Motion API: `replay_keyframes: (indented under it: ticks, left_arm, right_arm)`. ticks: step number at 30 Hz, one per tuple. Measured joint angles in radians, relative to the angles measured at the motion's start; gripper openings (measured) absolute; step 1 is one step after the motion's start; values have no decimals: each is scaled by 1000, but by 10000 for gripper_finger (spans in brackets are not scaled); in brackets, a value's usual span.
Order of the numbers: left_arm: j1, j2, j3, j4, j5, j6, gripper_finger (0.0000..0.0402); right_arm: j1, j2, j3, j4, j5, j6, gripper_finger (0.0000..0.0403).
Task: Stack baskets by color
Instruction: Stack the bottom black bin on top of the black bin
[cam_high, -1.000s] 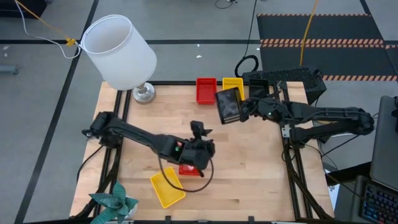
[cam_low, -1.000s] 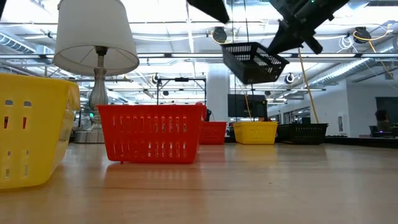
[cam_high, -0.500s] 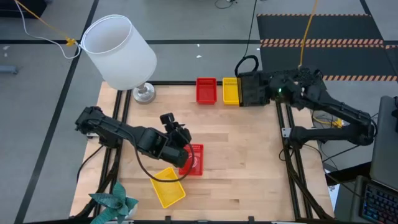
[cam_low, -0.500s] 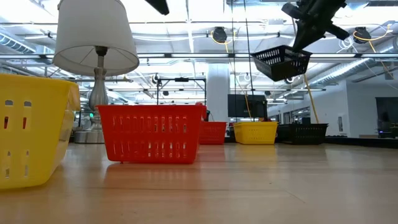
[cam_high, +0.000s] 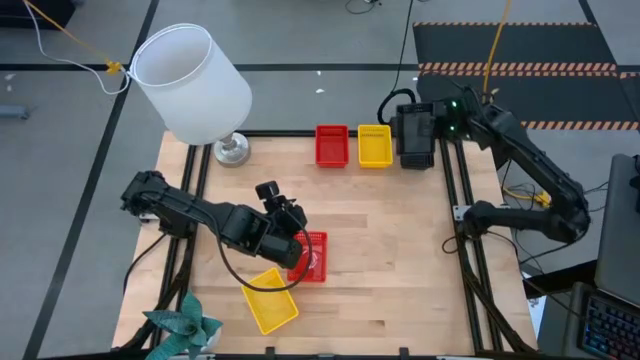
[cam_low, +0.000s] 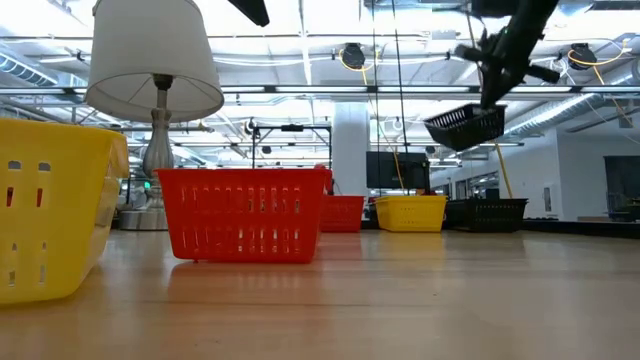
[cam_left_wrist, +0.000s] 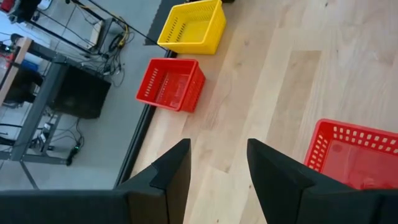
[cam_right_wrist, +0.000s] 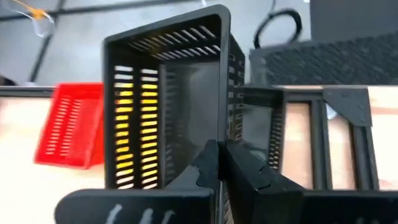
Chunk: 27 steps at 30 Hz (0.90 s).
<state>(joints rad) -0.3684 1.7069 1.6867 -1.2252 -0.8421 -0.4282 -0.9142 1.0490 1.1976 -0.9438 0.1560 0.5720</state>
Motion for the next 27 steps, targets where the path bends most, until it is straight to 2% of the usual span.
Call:
replay_keyframes:
  ticks: [5, 9, 27]
  left_arm:
    - [0, 0, 0, 1, 0, 0, 159]
    - [0, 0, 0, 1, 4, 0, 159]
    - [1, 0, 0, 8, 6, -2, 159]
  right_arm:
    - [-81, 70, 0, -12, -71, -36, 6]
    - [-110, 103, 0, -11, -81, -52, 6]
    - [-119, 122, -37, 10, -80, -58, 6]
